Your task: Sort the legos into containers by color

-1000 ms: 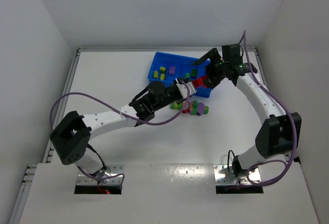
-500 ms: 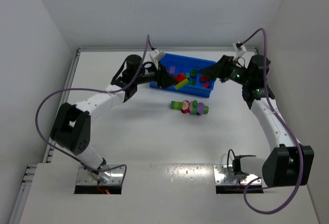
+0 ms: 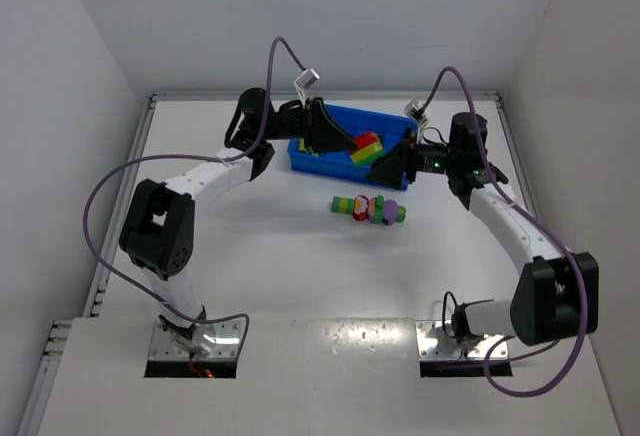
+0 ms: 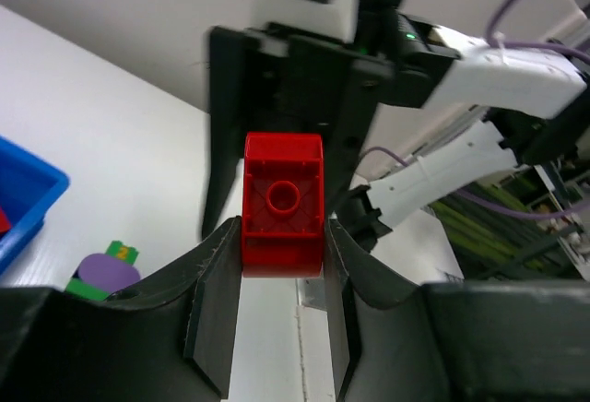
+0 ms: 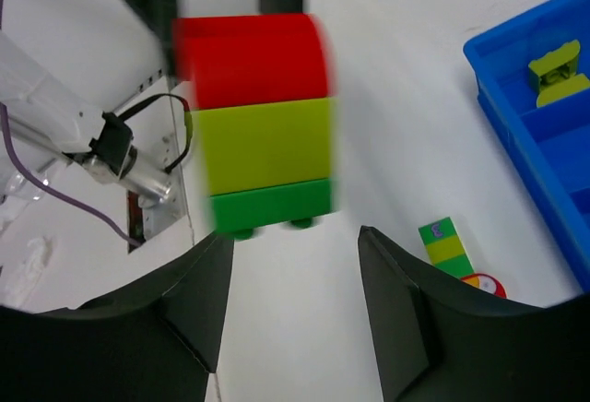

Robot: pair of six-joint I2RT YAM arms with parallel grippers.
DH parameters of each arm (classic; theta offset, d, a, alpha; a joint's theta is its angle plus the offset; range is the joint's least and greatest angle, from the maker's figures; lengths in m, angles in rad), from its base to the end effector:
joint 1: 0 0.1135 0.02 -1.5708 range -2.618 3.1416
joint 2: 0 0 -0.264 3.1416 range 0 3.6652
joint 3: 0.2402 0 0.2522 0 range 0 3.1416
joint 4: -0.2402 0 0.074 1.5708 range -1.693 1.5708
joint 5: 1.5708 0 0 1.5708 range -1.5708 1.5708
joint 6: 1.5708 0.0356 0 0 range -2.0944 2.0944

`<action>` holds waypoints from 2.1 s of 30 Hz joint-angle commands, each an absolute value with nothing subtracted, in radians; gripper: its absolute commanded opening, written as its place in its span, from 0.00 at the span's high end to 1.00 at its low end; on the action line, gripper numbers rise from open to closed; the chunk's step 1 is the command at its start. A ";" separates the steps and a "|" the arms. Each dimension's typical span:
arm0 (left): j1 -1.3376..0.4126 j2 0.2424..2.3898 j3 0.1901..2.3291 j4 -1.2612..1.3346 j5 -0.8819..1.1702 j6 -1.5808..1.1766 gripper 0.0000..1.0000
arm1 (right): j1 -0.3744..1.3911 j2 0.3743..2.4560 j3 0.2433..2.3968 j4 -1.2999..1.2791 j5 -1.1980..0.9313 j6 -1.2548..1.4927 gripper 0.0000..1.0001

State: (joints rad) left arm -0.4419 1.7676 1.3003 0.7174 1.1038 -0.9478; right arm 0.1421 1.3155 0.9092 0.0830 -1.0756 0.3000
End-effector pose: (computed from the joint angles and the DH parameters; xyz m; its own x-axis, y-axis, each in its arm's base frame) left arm 0.3521 -0.2018 0.3379 -0.6609 -0.0918 -0.7448 0.7503 -0.0644 -0.6579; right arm 0.2809 0.0718 0.2984 -0.5644 0.0611 -0.8232 -0.7603 0.3498 0.5473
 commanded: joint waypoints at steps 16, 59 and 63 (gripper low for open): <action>-0.417 1.824 1.442 0.727 1.299 -1.023 1.00 | 0.182 1.341 1.017 0.239 -1.216 0.212 0.37; -0.345 1.694 1.457 0.180 0.668 -0.363 1.00 | 0.249 1.309 1.019 -0.198 -1.074 -0.058 1.00; -0.452 1.765 1.552 0.077 0.511 -0.273 1.00 | 0.239 1.273 1.008 -0.186 -0.898 -0.028 1.00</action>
State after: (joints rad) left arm -0.3771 1.7630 1.4700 0.2852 0.6735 -0.5137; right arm 0.2455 1.3312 1.0042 -0.2142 -1.0241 -0.0109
